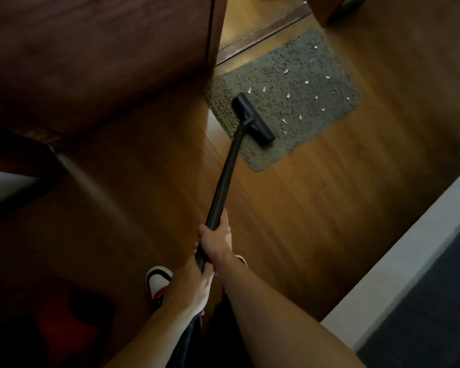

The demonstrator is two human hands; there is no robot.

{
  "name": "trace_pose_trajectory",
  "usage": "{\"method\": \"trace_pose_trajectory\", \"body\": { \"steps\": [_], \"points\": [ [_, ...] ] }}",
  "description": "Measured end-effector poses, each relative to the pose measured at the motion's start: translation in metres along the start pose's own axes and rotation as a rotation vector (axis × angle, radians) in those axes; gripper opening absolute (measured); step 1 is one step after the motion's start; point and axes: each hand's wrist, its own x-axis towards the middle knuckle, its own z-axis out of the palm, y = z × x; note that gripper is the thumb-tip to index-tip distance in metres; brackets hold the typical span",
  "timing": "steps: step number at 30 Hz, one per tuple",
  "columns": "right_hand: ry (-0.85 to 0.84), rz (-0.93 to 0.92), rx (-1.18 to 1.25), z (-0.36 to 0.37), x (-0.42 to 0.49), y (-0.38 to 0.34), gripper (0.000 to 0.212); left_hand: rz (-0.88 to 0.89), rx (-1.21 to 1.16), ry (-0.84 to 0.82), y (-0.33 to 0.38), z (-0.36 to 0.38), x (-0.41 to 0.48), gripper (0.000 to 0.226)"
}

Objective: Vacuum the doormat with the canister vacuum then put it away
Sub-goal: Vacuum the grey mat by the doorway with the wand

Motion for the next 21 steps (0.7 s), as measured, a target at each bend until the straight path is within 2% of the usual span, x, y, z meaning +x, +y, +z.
{"method": "trace_pose_trajectory", "body": {
  "steps": [5, 10, 13, 16, 18, 21],
  "points": [
    [-0.007, -0.014, -0.022, 0.037, -0.016, -0.001, 0.081, -0.012, 0.036, -0.021, -0.024, -0.03, 0.0, 0.048],
    [-0.04, -0.013, -0.011, 0.058, -0.016, -0.006, 0.081, -0.091, -0.134, -0.097, -0.034, -0.053, 0.003, 0.052],
    [-0.055, -0.02, -0.001, 0.059, -0.004, -0.014, 0.082, -0.118, -0.315, -0.141, -0.029, -0.057, 0.011, 0.034],
    [-0.073, -0.028, 0.038, 0.051, 0.01, -0.024, 0.08, -0.233, -0.498, -0.208, -0.019, -0.053, 0.014, 0.029],
    [-0.081, -0.026, 0.018, 0.047, 0.017, -0.027, 0.074, -0.244, -0.5, -0.166, -0.013, -0.045, 0.013, 0.024],
    [-0.072, -0.01, -0.031, 0.038, 0.028, -0.029, 0.053, -0.235, -0.422, -0.094, -0.003, -0.033, 0.017, 0.015]
  ]
}}
